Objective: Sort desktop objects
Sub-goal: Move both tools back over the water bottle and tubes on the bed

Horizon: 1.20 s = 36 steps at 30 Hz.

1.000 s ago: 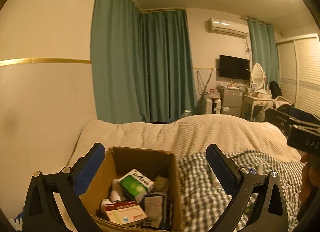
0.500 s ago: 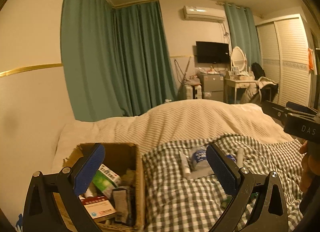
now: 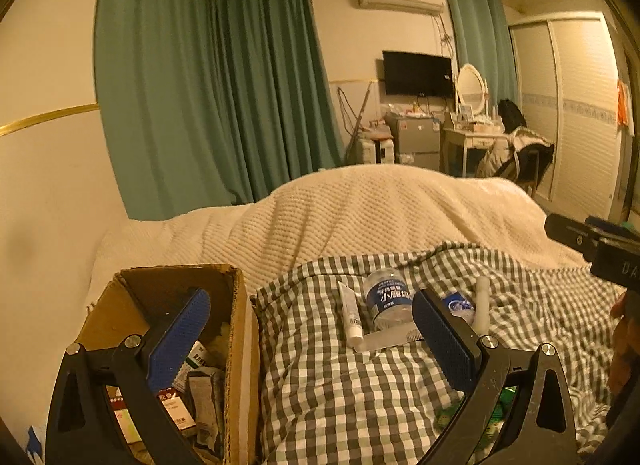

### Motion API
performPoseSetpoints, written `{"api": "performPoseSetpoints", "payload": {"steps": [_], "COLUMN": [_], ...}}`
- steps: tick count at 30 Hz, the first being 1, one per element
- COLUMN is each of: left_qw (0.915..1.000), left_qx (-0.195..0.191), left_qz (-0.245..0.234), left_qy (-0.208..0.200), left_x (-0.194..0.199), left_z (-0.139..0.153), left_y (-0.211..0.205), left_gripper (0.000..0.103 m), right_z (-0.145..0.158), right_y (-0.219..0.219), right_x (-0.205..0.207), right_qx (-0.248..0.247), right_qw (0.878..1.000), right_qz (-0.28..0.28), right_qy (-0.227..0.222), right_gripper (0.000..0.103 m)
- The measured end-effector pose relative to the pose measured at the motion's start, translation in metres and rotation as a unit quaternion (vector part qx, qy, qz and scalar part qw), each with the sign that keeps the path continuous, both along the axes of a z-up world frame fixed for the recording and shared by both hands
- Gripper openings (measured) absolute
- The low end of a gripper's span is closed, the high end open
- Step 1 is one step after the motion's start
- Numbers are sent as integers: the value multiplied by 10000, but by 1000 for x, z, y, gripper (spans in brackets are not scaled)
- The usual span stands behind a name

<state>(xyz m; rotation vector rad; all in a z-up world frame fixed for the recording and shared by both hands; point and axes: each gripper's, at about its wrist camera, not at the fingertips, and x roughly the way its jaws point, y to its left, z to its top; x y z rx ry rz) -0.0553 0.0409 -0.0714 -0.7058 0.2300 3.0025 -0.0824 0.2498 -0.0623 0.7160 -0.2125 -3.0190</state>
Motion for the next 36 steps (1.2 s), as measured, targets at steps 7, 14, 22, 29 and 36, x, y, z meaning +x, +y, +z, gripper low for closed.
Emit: {"api": "performPoseSetpoints", "payload": {"steps": [7, 14, 22, 29, 36], "left_qw": [9969, 9884, 9757, 9593, 9564], "left_qx": [-536, -922, -1334, -1758, -1509], "left_qz": [-378, -812, -1204, -1206, -1158], "left_qy": [-433, -894, -1255, -1853, -2215], "left_x": [-30, -55, -80, -103, -135], "left_z": [-37, -72, -99, -129, -140], "left_y": [23, 52, 81, 97, 95], "left_gripper": [103, 103, 103, 103, 97], "right_z": [-28, -62, -87, -106, -123], "right_y": [-3, -6, -3, -3, -13], "right_x": [-31, -57, -80, -100, -124], "right_qx": [217, 222, 202, 96, 25], "right_qw": [9987, 9951, 9900, 9853, 9786], "right_qz": [181, 330, 332, 309, 513], "right_qy": [-422, -910, -1357, -1680, -1994], "right_gripper": [103, 103, 103, 103, 99]}}
